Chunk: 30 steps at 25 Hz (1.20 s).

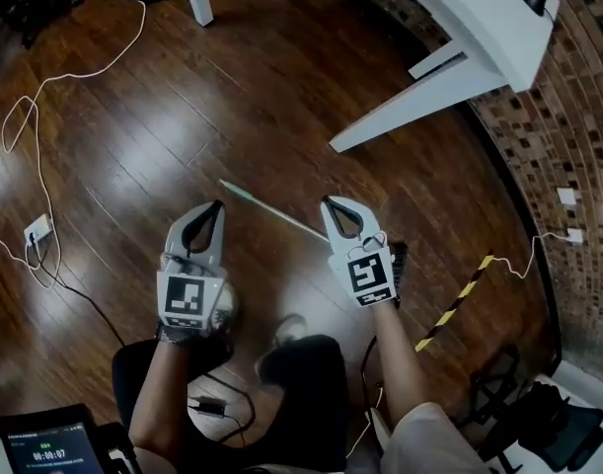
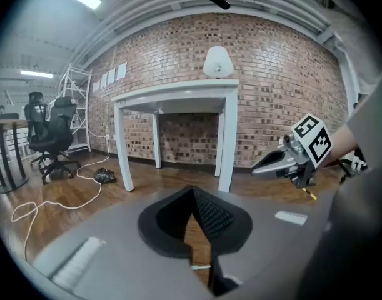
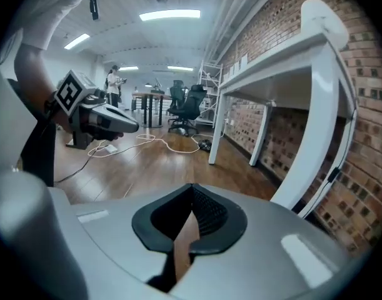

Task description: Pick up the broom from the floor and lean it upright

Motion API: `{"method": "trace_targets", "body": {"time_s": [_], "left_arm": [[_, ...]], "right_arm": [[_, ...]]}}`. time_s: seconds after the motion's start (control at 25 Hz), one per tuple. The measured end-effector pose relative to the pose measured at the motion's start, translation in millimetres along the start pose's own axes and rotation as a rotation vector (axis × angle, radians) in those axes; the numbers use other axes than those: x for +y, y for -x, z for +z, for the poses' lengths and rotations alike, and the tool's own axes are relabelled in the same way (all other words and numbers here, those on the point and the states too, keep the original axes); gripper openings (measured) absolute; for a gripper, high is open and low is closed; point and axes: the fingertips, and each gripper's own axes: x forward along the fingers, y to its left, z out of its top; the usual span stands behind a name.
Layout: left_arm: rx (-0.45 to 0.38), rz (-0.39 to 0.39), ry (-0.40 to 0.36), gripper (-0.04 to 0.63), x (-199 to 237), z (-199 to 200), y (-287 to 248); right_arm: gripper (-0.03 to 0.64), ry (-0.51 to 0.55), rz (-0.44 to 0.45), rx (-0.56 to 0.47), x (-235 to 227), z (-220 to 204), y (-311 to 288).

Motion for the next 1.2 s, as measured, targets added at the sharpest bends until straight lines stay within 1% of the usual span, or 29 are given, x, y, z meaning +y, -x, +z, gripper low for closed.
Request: {"method": "trace_targets", "body": {"time_s": [0.08,0.2,0.32,0.4,0.48,0.6,0.68,0.72,0.76,0.88,0.96,1.04,1.08,1.12,1.16,1.2], "left_arm": [[0.005,0.040,0.038,0.002,11,-49,-10],[0.012,0.101,0.099,0.002,25,-119,-23],[0.024,0.143,0.141,0.002,28,-178,-31],[0.012,0.151,0.186,0.002,29,-204,-37],[-0.018,0.141,0.220,0.002,28,-215,-44],[-0.058,0.139,0.216,0.002,23,-223,-54],[-0.063,0.150,0.205,0.002,21,-233,-57],[-0.057,0.154,0.202,0.002,19,-239,-58],[-0.051,0.157,0.206,0.002,18,-245,-57],[-0.034,0.163,0.238,0.002,13,-258,-54],[-0.030,0.165,0.239,0.002,12,-258,-52],[-0.031,0.161,0.223,0.002,11,-257,-53],[-0.030,0.159,0.213,0.002,10,-256,-54],[-0.030,0.159,0.205,0.002,10,-256,-55],[-0.029,0.159,0.201,0.002,11,-255,-55],[-0.028,0.161,0.200,0.002,11,-255,-56]], "right_arm": [[0.014,0.011,0.081,0.060,23,-56,-42],[0.014,0.000,0.211,0.177,57,-139,-100],[0.014,0.032,0.293,0.275,80,-211,-142],[0.018,0.072,0.318,0.326,89,-249,-161],[0.018,0.107,0.347,0.366,99,-277,-177],[0.025,0.150,0.396,0.423,113,-317,-191],[0.042,0.159,0.421,0.457,121,-335,-199],[0.062,0.154,0.432,0.467,124,-340,-202],[0.080,0.148,0.440,0.475,127,-344,-205],[0.095,0.144,0.457,0.497,131,-348,-213],[0.109,0.132,0.480,0.525,134,-350,-216],[0.115,0.123,0.514,0.577,138,-356,-218],[0.139,0.128,0.526,0.601,141,-360,-219],[0.140,0.141,0.529,0.614,142,-362,-220],[0.115,0.153,0.527,0.620,142,-364,-222],[0.112,0.159,0.521,0.626,141,-364,-223]]}}
